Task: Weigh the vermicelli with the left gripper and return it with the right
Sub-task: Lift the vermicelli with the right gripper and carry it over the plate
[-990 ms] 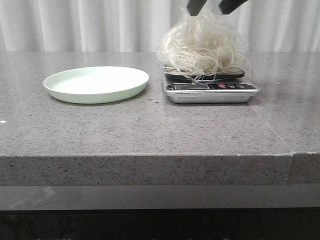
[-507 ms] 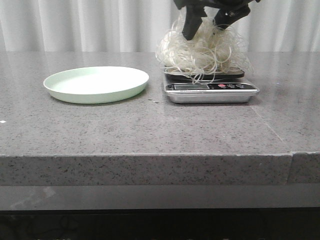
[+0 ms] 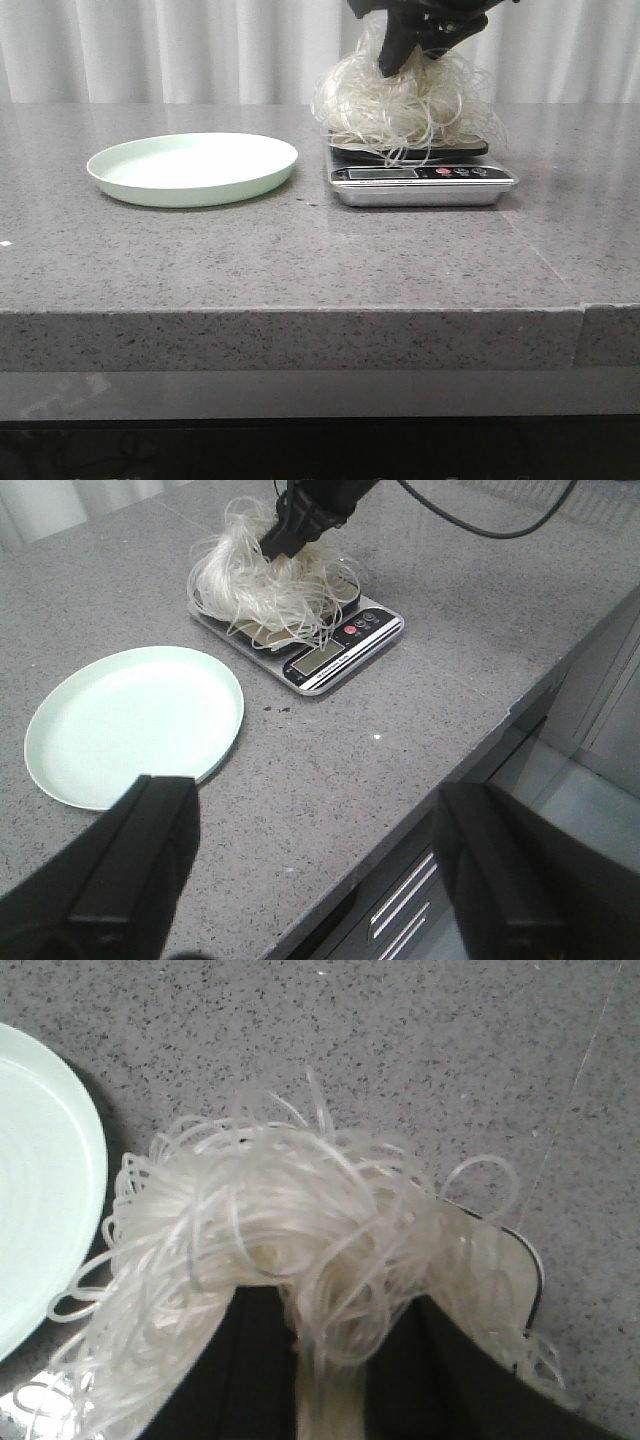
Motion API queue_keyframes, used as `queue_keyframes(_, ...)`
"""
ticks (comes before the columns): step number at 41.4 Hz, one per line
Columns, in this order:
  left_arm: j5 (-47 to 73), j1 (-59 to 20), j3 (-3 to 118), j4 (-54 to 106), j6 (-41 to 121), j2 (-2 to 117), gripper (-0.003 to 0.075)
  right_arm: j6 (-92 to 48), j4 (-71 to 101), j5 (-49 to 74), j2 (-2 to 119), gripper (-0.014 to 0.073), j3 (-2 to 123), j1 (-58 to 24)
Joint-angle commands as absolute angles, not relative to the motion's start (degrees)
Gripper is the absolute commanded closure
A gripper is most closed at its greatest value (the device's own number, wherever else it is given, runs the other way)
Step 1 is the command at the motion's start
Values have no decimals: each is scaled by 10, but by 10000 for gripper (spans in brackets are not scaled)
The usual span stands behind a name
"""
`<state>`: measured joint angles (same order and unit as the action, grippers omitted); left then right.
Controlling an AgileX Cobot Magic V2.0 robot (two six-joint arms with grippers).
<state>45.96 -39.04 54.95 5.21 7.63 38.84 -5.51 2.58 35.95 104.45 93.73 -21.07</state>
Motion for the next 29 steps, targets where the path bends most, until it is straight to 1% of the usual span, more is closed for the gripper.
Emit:
queue_keyframes(1,421,-392,564,62,71,387,176,-61,18,335,993,415,976,-215)
queue_keyframes(8,421,-392,564,62,71,387,176,-61,20,335,971,415,1019,-234)
queue_keyframes(14,421,-392,564,62,71,387,176,-61,20,319,970,415,1055,-266)
queue_keyframes(24,421,-392,564,62,71,387,176,-61,21,221,985,415,1060,-340)
queue_keyframes(29,421,-392,564,62,71,387,176,-61,21,194,1010,415,1060,-368)
